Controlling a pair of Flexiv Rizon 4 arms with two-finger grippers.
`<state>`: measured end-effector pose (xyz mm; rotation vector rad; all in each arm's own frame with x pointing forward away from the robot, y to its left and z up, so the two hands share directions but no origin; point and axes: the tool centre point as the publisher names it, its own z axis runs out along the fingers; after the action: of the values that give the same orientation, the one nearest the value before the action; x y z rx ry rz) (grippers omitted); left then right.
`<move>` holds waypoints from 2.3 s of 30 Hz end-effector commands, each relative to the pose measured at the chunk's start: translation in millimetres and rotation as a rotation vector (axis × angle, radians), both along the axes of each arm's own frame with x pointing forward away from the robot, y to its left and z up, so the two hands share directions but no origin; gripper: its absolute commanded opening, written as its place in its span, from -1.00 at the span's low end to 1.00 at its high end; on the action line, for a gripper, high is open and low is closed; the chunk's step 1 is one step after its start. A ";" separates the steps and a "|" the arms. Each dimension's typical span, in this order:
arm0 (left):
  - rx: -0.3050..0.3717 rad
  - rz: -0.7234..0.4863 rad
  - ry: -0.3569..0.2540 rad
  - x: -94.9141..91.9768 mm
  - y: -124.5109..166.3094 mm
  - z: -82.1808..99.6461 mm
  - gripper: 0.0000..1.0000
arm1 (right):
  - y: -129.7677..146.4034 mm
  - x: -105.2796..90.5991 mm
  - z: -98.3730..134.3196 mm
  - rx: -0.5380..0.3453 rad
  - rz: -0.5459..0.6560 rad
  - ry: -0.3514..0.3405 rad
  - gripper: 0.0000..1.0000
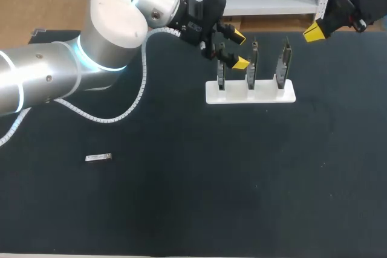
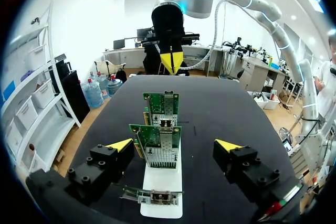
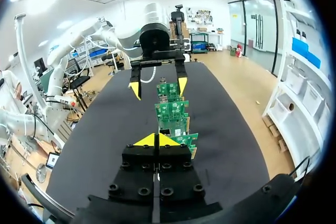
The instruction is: Pick up the optical module with the left hand, and insert it into the network port with the right hand.
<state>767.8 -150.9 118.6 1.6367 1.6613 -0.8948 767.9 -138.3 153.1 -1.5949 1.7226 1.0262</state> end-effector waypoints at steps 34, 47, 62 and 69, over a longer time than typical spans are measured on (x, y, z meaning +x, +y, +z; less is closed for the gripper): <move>-0.036 0.010 -0.084 -2.7 6.4 33.7 1.00 | 1.2 -0.4 -1.4 -0.016 -0.025 -0.017 1.00; 0.382 0.060 -0.435 -55.6 106.3 115.7 1.00 | 1.2 -0.4 -1.4 -0.016 -0.025 -0.017 1.00; 0.813 0.332 -0.311 -189.3 276.5 116.3 1.00 | 1.2 -0.4 -1.4 -0.016 -0.025 -0.017 1.00; 0.941 0.359 -0.188 -232.1 322.7 81.3 1.00 | 1.2 -0.4 -1.4 -0.016 -0.025 -0.017 1.00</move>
<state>598.0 161.8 189.1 1.8786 2.1791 0.0421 769.6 -137.4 151.5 -1.5852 1.7387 0.9935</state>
